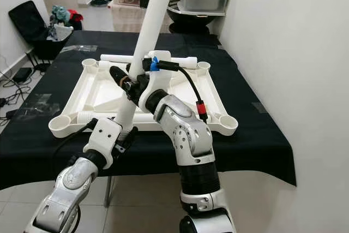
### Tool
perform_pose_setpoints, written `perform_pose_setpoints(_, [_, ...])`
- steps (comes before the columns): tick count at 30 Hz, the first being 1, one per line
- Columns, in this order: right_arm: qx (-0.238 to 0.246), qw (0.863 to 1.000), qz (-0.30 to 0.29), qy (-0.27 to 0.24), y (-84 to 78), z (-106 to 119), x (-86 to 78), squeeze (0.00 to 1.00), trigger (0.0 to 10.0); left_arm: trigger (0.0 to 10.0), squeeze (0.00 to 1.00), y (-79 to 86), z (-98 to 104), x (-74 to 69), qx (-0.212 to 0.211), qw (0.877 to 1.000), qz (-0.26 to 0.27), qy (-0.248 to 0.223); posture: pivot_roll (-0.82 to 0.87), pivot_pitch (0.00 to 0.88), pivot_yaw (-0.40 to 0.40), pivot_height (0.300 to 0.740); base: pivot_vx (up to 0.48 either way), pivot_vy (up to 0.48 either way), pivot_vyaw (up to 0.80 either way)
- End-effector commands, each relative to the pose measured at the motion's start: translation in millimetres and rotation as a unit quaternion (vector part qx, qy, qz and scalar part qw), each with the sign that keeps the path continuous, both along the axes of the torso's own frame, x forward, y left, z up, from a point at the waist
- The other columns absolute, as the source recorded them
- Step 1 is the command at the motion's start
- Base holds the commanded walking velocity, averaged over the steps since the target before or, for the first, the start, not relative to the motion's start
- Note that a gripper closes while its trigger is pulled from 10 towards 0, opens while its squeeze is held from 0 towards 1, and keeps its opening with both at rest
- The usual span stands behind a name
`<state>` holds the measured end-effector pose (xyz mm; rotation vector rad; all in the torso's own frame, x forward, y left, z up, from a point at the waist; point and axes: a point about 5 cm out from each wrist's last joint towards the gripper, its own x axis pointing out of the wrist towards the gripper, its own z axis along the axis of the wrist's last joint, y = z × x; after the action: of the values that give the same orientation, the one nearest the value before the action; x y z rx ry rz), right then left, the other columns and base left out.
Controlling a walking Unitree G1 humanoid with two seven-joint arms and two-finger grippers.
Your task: Building children table
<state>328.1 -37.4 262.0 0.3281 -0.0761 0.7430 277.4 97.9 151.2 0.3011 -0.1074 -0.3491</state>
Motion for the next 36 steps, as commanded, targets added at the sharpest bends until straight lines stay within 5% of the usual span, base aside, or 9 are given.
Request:
perform_pose_setpoints(1, [0.015, 1.0, 0.021, 0.001, 10.8, 3.3, -3.1, 0.0, 0.0, 10.0, 0.0, -2.3, -1.4, -2.7, 0.016, 1.0, -0.011, -0.004, 0.03, 0.0, -0.041, 0.74, 0.0, 0.0, 0.0])
perform_pose_setpoints(12, [0.02, 1.0, 0.012, -0.001, 9.8, 3.3, -2.8, 0.0, 0.0, 10.0, 0.0, -1.4, -5.1, -1.7, -0.008, 1.0, -0.002, 0.018, 0.03, 0.0, -0.04, 0.74, 0.0, 0.0, 0.0])
perform_pose_setpoints(13, [0.021, 1.0, 0.011, -0.001, 9.4, 3.5, -2.5, 0.0, 0.0, 10.0, 1.0, 0.1, -5.5, -1.5, -0.022, 1.0, 0.003, 0.022, 0.03, 0.0, -0.041, 0.74, 0.0, 0.0, 0.0])
perform_pose_setpoints(23, [0.027, 1.0, -0.006, -0.009, 4.8, 7.7, 1.3, 0.0, 0.0, 10.0, 1.0, 11.8, -3.4, 2.3, -0.024, 0.999, 0.033, 0.016, 0.03, 0.0, -0.04, 0.74, 0.0, 0.0, 0.0])
perform_pose_setpoints(24, [0.026, 0.999, -0.023, -0.015, 0.9, 9.5, 4.5, 0.0, 0.0, 10.0, 0.0, 16.2, -4.0, 3.7, -0.014, 0.999, 0.036, 0.018, 0.04, 0.0, -0.038, 0.74, 0.0, 0.0, 0.0])
perform_pose_setpoints(29, [0.034, 0.996, -0.085, -0.023, -12.7, 13.0, 13.7, 0.0, 0.0, 10.0, 0.0, 20.7, -5.5, 3.9, -0.011, 0.999, 0.041, 0.019, 0.04, 0.0, -0.036, 0.74, 0.0, 0.0, 0.0])
perform_pose_setpoints(31, [0.039, 0.99, -0.134, -0.022, -25.4, 13.4, 20.8, 0.0, 0.9, 10.0, 0.0, 19.5, -7.1, 2.3, -0.012, 0.999, 0.039, 0.024, 0.04, 0.0, -0.036, 0.74, 0.0, 0.0, 0.0])
perform_pose_setpoints(32, [0.039, 0.987, -0.156, -0.027, -31.8, 13.0, 23.2, 0.0, 10.0, 10.0, 0.0, 16.5, -8.1, 0.6, -0.008, 0.999, 0.033, 0.024, 0.04, 0.0, -0.035, 0.74, 0.0, 0.0, 0.0])
perform_pose_setpoints(36, [0.019, 0.981, -0.186, -0.059, -43.3, 11.4, 24.4, 0.0, 10.0, 10.0, 0.0, 8.9, -9.9, -3.9, -0.008, 0.999, 0.025, 0.02, 0.03, 0.0, -0.036, 0.74, 0.0, 0.0, 0.0])
